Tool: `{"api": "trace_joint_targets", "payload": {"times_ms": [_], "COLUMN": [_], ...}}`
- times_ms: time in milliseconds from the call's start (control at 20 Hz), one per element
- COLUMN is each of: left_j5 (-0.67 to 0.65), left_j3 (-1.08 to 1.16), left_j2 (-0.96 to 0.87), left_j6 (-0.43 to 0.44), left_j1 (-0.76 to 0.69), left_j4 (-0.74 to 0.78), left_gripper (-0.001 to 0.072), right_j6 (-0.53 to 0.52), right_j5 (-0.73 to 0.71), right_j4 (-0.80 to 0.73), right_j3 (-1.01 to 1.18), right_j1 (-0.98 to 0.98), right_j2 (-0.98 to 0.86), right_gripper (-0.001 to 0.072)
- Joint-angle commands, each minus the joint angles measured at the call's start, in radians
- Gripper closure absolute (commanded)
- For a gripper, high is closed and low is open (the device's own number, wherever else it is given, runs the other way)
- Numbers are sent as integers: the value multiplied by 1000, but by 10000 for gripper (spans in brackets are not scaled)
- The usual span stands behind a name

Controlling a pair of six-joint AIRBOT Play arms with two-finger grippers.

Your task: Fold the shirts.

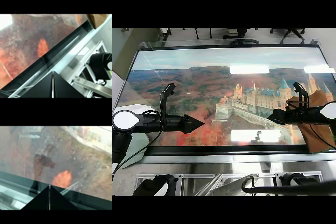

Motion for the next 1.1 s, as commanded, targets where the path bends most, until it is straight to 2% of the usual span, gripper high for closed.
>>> {"api": "trace_joint_targets", "payload": {"times_ms": [0, 100, 150, 250, 350, 450, 500, 600, 800, 1050], "left_j5": [-1, -3, -1, 13, 13, 33, 44, 25, 46, 195], "left_j3": [0, 12, 40, 126, 207, 244, 243, 243, 243, 244], "left_j2": [0, 0, 0, 0, 0, 0, -2, -42, -238, -536], "left_j6": [0, -2, -32, -142, -278, -443, -529, -575, -560, -406], "left_j1": [-1, 0, -1, -1, -1, -1, 6, 72, 316, 418], "left_j4": [0, 13, 73, 299, 625, 980, 1162, 1351, 1299, 1287], "left_gripper": [694, 694, 694, 694, 681, 1, 5, 4, 4, 4], "right_j6": [0, 0, 0, 0, 0, 0, 0, 0, 0, 0], "right_j5": [0, 0, 0, 0, 0, 0, 0, 0, 0, 0], "right_j4": [0, 0, 0, 0, 0, 0, 0, 0, 0, 0], "right_j3": [-1, -1, -1, -1, -1, -1, -1, -1, -1, -1], "right_j1": [1, 1, 1, 1, 1, 1, 1, 1, 1, 1], "right_j2": [0, 0, 0, 0, 1, 1, 0, 0, 0, 1], "right_gripper": [685, 684, 684, 684, 684, 684, 684, 684, 684, 684]}}
